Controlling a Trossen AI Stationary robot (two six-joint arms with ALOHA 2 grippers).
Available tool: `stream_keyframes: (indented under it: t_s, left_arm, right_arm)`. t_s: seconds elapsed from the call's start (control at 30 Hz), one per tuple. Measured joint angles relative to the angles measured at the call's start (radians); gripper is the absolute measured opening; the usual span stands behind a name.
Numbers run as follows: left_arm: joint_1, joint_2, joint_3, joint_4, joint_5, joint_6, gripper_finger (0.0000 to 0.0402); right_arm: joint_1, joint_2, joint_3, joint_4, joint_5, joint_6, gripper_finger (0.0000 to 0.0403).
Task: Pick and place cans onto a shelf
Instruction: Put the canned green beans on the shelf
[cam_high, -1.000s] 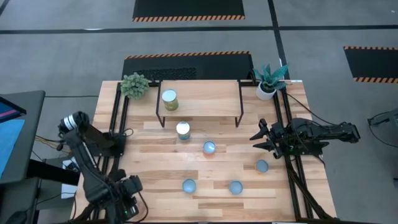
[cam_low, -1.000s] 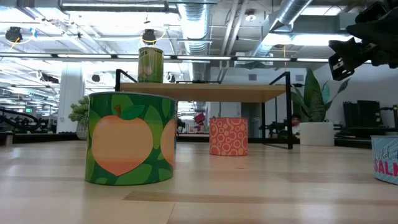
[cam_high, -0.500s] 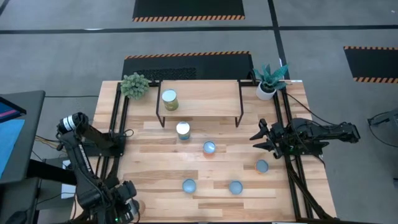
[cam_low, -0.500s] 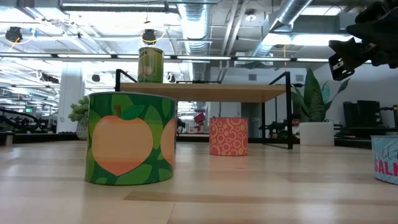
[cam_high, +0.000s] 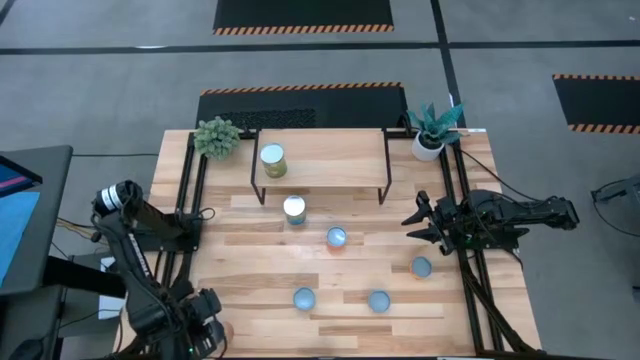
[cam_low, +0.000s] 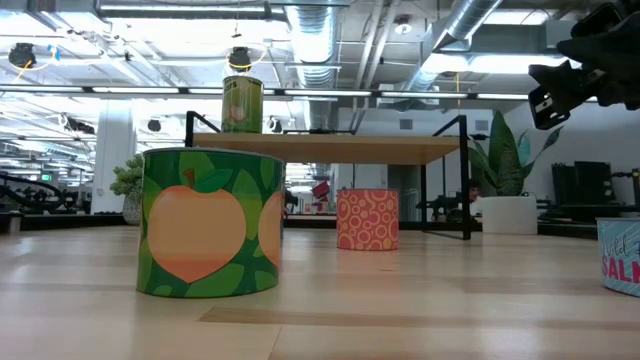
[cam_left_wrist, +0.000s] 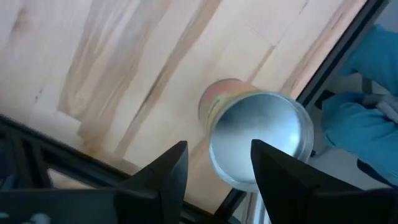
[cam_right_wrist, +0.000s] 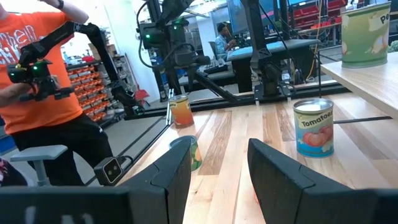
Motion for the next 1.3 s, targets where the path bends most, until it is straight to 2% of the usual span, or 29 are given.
stream_keyframes:
  t_s: [0.4, 0.73, 0.93, 1.3]
  left_arm:
    - [0.0, 0.001, -0.025, 0.021, -0.012, 0.044, 0.0164]
    - [0.013, 0.001, -0.028, 0.017, -0.027, 0.022, 0.0164]
    - [0.04, 0.0, -0.047, 0.027, 0.008, 0.078, 0.0164]
    - [0.047, 0.0, -0.047, 0.031, 0.01, 0.134, 0.0164]
  right_arm:
    - [0.0, 0.0, 0.0, 0.0, 0.0, 0.0, 0.0182]
    - [0.0, 0.0, 0.0, 0.001, 0.0, -0.002, 0.0182]
    - [0.0, 0.0, 0.0, 0.001, 0.0, -0.002, 0.0182]
    - [0.0, 0.0, 0.0, 0.0, 0.0, -0.001, 0.0182]
